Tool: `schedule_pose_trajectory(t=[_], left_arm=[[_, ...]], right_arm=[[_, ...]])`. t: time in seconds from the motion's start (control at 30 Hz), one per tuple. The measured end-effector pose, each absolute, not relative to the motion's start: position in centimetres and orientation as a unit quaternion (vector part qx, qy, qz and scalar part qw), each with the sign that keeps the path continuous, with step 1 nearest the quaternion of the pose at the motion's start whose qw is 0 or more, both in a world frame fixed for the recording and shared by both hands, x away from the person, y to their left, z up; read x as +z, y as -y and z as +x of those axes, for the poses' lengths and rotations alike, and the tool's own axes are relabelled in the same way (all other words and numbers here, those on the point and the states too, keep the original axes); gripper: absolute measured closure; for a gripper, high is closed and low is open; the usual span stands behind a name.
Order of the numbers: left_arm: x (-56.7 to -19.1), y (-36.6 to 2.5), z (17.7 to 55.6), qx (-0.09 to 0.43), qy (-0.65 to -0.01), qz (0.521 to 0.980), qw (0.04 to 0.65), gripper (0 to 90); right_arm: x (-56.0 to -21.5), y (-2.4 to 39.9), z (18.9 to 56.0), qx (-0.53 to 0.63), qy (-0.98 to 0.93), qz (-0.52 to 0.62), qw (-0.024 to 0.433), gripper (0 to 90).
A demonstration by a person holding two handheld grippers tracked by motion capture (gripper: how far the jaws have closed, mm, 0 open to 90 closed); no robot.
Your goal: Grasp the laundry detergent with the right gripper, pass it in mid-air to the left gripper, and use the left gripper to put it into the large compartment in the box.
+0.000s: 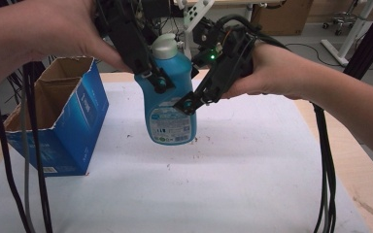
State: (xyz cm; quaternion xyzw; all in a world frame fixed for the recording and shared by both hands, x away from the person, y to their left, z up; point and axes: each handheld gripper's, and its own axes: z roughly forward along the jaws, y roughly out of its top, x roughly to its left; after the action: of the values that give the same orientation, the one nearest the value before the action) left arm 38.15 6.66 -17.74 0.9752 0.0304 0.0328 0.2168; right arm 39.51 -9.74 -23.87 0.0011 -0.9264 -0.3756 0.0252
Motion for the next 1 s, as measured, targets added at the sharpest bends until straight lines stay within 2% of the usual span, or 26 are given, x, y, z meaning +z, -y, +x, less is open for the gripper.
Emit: schedule_pose_trajectory(t=[0.03, 0.07, 0.27, 0.7, 1.0], left_arm=[[-17.7, -6.8, 38.1, 0.033, -0.032, 0.975, 0.217, 38.0], [-17.7, -6.9, 38.1, 0.033, -0.034, 0.975, 0.216, 38.0], [-17.4, -8.0, 38.1, 0.028, -0.061, 0.974, 0.218, 38.0], [-16.3, -11.9, 38.3, 0.025, -0.158, 0.961, 0.226, 38.0], [-13.9, -16.0, 38.0, 0.059, -0.233, 0.939, 0.247, 38.0]], right_arm=[[-23.9, 9.9, 39.6, -0.376, 0.926, -0.006, 0.018, 12.9], [-23.9, 10.0, 39.8, -0.377, 0.926, -0.014, 0.014, 12.7], [-24.5, 11.5, 40.7, -0.358, 0.933, -0.026, 0.012, 12.7], [-26.9, 16.1, 43.3, -0.257, 0.962, -0.089, -0.039, 12.7], [-27.8, 19.3, 44.7, -0.233, 0.962, -0.129, -0.053, 12.7]])
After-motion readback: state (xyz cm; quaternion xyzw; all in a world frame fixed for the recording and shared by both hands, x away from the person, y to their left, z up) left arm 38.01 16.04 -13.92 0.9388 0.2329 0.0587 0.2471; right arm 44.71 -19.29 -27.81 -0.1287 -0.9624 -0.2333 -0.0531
